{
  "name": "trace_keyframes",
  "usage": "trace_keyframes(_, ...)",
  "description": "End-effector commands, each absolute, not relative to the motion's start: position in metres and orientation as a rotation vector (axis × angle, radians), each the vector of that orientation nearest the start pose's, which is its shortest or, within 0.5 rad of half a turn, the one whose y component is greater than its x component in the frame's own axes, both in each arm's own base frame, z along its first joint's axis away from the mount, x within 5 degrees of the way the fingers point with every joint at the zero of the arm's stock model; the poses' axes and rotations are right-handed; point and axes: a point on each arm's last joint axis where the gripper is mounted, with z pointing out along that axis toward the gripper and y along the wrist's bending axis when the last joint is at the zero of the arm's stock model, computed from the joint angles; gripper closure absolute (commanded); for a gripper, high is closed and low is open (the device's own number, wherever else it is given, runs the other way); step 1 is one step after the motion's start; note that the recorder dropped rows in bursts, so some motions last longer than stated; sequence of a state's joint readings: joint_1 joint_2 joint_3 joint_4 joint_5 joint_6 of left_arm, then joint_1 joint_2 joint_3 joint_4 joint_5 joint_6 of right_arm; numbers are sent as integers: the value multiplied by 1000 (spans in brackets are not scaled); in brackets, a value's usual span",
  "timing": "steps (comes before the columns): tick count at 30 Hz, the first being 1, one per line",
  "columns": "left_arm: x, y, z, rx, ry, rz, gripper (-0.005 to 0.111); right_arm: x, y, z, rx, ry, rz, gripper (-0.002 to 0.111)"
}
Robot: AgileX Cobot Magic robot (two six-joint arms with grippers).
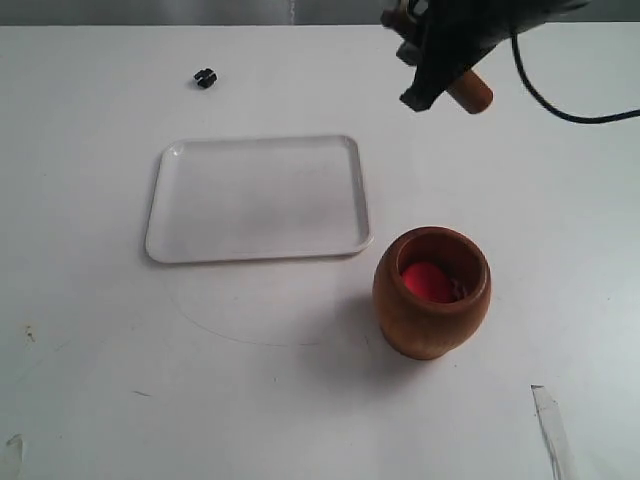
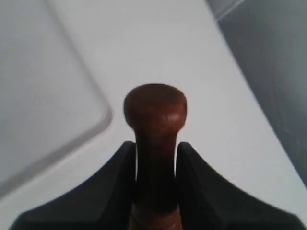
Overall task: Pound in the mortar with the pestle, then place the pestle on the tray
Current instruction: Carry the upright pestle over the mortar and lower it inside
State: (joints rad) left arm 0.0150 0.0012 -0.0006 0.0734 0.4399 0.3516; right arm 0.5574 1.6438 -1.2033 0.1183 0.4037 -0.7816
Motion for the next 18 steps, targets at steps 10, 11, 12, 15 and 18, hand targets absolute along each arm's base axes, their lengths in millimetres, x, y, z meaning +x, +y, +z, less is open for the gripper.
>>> trace_keyframes(10, 51, 3, 174, 361, 1897, 302, 107, 208, 116, 304, -416, 1654, 264, 108)
trace_keyframes(11, 51, 3, 174, 361, 1897, 302, 107, 190, 106, 300, -343, 1588, 345, 108)
trace_keyframes(12, 51, 3, 174, 361, 1897, 302, 107, 181, 102, 299, -327, 1543, 387, 108)
trace_keyframes(15, 51, 3, 174, 361, 1897, 302, 107, 143, 99, 276, -396, 1409, 607, 108)
trace_keyframes(18, 51, 3, 174, 361, 1897, 302, 107, 131, 105, 255, -519, 1476, 686, 108)
